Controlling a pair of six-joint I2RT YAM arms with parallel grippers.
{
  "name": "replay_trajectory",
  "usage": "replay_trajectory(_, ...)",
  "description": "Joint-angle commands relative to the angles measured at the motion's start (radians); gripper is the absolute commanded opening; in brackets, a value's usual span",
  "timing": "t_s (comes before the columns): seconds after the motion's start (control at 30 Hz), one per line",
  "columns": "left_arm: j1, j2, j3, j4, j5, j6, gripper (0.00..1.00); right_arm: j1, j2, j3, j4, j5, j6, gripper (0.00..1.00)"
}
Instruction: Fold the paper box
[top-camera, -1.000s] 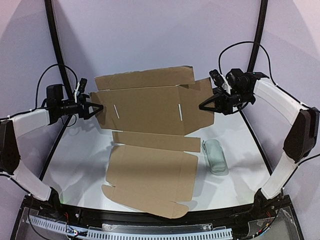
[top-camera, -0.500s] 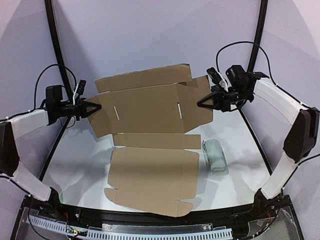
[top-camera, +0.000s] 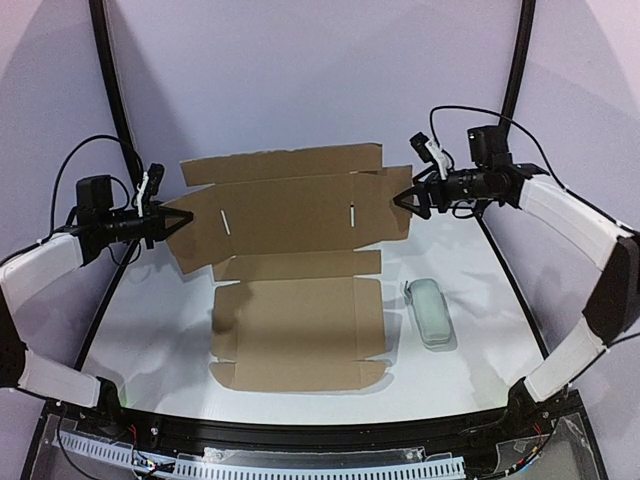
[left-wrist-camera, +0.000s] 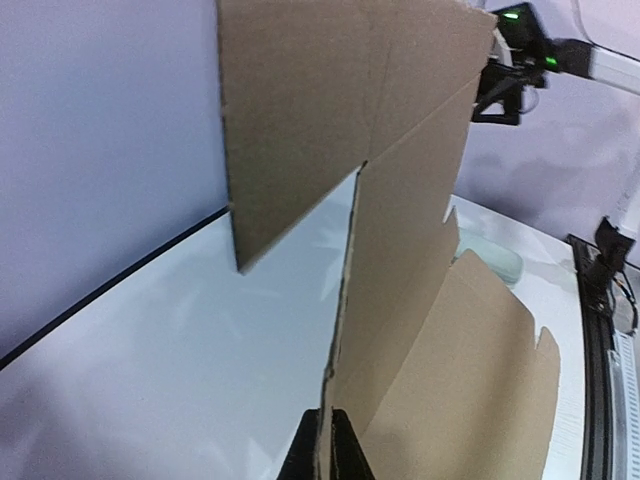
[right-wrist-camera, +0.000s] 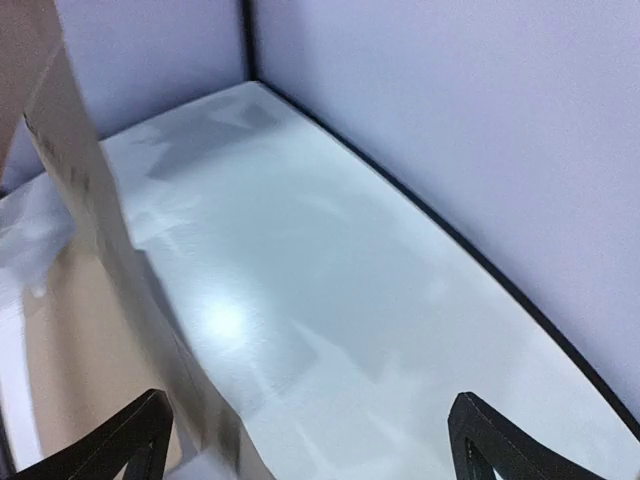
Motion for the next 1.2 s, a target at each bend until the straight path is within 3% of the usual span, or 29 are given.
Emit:
replay_trajectory(0.0,-0.031,0.0,0.001,0.066,-0.151,-0.137,0.01,-0.008,-0.142,-0.137,0.173,0.377,0.108,0.98)
replay_trajectory(0.1,-0.112,0.042,0.052,-0.074,-0.28,-0.081,0.01,-0.009,-0.241,-0.231,0.217,0.527,0.142,0.98)
replay_trajectory(0.2,-0.152,0.075,0.109,-0.173,-0.3,-0.056,0.01,-0.01,-0.326,-0.29,0.262,0.6,0.209,0.98)
replay_trajectory(0.27,-0.167,0.08,0.125,-0.193,-0.306,-0.078,0.01,-0.009,-0.389,-0.316,0.289,0.564,0.27,0.98)
replay_trajectory(0.43,-0.22,0.049,0.123,-0.207,-0.348,-0.109,0.01,0.007,-0.41,-0.268,0.307,0.291,0.431,0.98)
replay_trajectory(0.47,-0.243,0.039,0.125,-0.21,-0.406,-0.14,0.01,0.047,-0.352,-0.162,0.24,0.253,0.513,0.98)
replay_trajectory(0.6,-0.297,0.011,0.11,-0.268,-0.451,-0.156,0.01,0.213,-0.145,0.122,0.099,0.224,0.446,0.98)
replay_trajectory(0.67,-0.299,-0.013,0.077,-0.246,-0.448,-0.162,0.01,0.248,-0.043,0.232,0.062,0.26,0.445,0.98)
replay_trajectory(0.73,-0.299,-0.038,0.046,-0.238,-0.448,-0.161,0.01,0.272,0.15,0.442,-0.027,0.372,0.438,0.98)
replay_trajectory(0.9,-0.299,-0.054,0.011,-0.225,-0.426,-0.124,0.01,0.318,0.436,0.75,-0.095,0.452,0.364,0.98)
replay_trajectory(1.03,-0.299,-0.041,0.012,-0.228,-0.424,-0.081,0.01,0.353,0.574,0.956,-0.157,0.526,0.305,0.98)
replay_trajectory(1.17,-0.3,-0.032,0.006,-0.218,-0.435,-0.05,0.01,0.366,0.61,0.975,-0.095,0.567,0.268,0.98)
